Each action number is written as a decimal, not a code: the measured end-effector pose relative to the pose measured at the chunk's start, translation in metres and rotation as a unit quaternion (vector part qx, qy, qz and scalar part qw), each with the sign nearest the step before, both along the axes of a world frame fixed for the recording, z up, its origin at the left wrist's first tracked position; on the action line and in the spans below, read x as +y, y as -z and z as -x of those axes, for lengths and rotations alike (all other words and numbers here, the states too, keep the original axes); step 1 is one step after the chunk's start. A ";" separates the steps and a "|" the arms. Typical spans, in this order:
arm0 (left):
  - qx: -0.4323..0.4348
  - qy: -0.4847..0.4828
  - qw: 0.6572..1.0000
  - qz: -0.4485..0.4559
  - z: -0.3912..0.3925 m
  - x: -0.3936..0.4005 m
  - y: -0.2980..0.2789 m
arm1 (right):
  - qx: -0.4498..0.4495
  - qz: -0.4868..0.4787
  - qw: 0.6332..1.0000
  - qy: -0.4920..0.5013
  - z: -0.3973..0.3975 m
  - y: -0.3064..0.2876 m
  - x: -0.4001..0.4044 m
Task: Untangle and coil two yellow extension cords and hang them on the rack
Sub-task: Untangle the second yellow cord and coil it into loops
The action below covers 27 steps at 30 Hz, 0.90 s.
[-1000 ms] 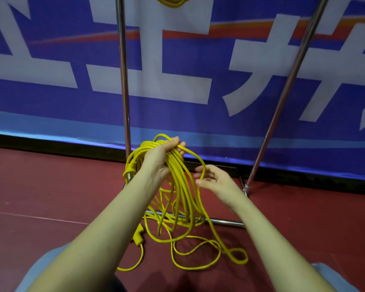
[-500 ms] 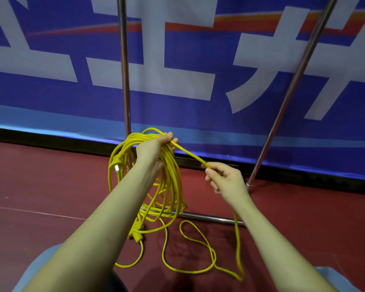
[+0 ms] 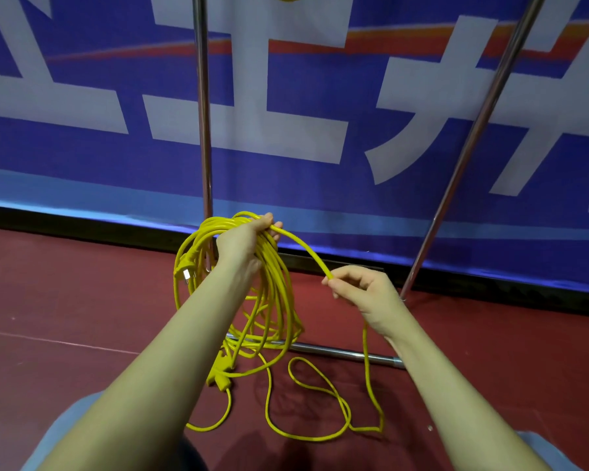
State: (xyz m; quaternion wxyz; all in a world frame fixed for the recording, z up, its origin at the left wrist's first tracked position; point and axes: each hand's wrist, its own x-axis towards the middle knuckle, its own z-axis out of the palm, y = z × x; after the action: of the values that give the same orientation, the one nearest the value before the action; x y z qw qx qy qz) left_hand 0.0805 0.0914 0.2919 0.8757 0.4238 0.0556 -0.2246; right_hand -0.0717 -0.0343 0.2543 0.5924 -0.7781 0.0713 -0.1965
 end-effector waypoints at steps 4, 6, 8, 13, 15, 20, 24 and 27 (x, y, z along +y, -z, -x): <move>-0.003 -0.008 0.999 -0.039 -0.002 -0.003 0.010 | -0.047 0.002 0.999 -0.011 0.002 -0.009 0.006; -0.010 0.003 0.998 -0.054 -0.002 -0.006 0.016 | -0.053 -0.002 0.998 -0.025 0.002 -0.014 0.010; -0.009 0.010 0.999 -0.053 -0.004 -0.006 0.017 | -0.044 -0.030 0.998 -0.018 0.002 -0.016 0.011; 0.027 0.047 0.999 0.001 -0.009 0.000 0.012 | 0.057 -0.012 0.997 -0.059 0.002 -0.010 0.002; 0.037 0.064 0.997 0.030 -0.007 0.000 0.008 | 0.073 0.005 0.996 -0.055 0.002 -0.009 0.002; -0.009 0.143 0.986 0.083 0.011 -0.006 -0.003 | 0.075 0.021 0.996 -0.039 -0.002 -0.007 0.004; -0.036 0.186 0.979 0.078 0.023 -0.013 -0.002 | 0.070 -0.027 0.996 -0.049 -0.001 -0.007 0.002; -0.056 0.178 0.977 0.102 0.020 -0.012 -0.006 | 0.103 0.011 0.993 -0.059 0.006 -0.002 -0.004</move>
State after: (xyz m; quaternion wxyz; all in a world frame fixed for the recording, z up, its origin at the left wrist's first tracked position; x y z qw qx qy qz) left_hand 0.0608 0.0799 0.2983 0.8618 0.3474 -0.0930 -0.3577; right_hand -0.0781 -0.0387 0.2559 0.5838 -0.8035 0.0837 -0.0809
